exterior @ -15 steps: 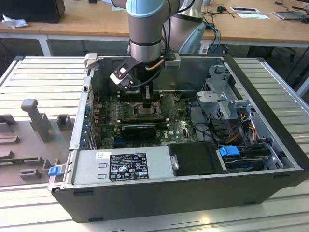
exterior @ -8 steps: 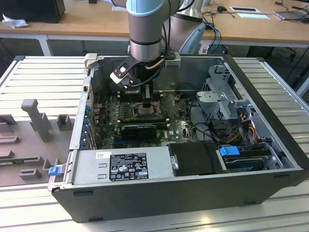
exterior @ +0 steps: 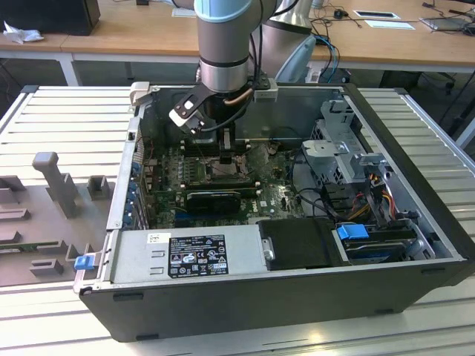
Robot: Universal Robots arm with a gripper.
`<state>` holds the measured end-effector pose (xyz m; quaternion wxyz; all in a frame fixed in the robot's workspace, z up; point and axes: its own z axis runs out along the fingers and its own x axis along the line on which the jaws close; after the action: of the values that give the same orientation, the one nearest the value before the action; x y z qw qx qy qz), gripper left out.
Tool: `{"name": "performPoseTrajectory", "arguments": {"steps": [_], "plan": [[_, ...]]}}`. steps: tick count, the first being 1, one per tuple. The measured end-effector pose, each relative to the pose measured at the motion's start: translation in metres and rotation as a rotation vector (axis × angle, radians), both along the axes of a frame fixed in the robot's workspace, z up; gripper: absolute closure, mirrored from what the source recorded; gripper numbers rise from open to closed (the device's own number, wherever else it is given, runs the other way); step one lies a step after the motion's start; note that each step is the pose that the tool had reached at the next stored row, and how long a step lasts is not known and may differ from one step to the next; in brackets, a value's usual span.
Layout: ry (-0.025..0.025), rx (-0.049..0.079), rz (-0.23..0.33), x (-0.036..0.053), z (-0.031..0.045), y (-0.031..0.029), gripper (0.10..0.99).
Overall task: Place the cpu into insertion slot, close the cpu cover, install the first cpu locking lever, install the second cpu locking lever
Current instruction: 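Close the cpu cover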
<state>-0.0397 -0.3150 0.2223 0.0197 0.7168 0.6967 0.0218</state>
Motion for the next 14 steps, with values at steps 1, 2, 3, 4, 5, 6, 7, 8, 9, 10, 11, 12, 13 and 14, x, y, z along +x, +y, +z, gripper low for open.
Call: {"name": "performPoseTrajectory", "arguments": {"steps": [1, 2, 3, 4, 5, 6, 7, 8, 9, 10, 11, 12, 13, 14], "plan": [[0.0000, 0.000, 0.000, 0.0000, 0.0007, 0.0000, 0.980], [-0.0001, 0.000, 0.000, 0.0000, 0.0012, 0.0001, 0.980], [-0.0001, 0.000, 0.000, 0.0000, 0.0014, 0.0000, 0.980], [0.0000, 0.000, -0.001, 0.0000, 0.0018, 0.0000, 0.980], [0.0001, 0.000, -0.001, 0.0000, 0.0023, 0.0000, 0.980], [0.0001, 0.000, -0.001, 0.0000, 0.0025, 0.0000, 0.980], [0.0000, 0.000, -0.001, 0.0000, 0.0027, 0.0000, 0.980], [-0.0001, 0.000, -0.001, 0.0000, 0.0029, 0.0000, 0.980], [0.0000, 0.000, -0.001, 0.0000, 0.0031, 0.0000, 0.980], [0.0000, 0.000, -0.001, 0.0000, 0.0033, 0.0000, 0.980], [-0.0001, 0.000, -0.001, 0.0000, 0.0034, 0.0000, 0.980], [0.0000, 0.000, -0.001, 0.0000, 0.0037, 0.0000, 0.980], [0.0000, 0.000, -0.001, 0.0000, 0.0039, 0.0000, 0.980], [0.0000, 0.000, -0.001, 0.0000, 0.0041, 0.0000, 0.980]]}}
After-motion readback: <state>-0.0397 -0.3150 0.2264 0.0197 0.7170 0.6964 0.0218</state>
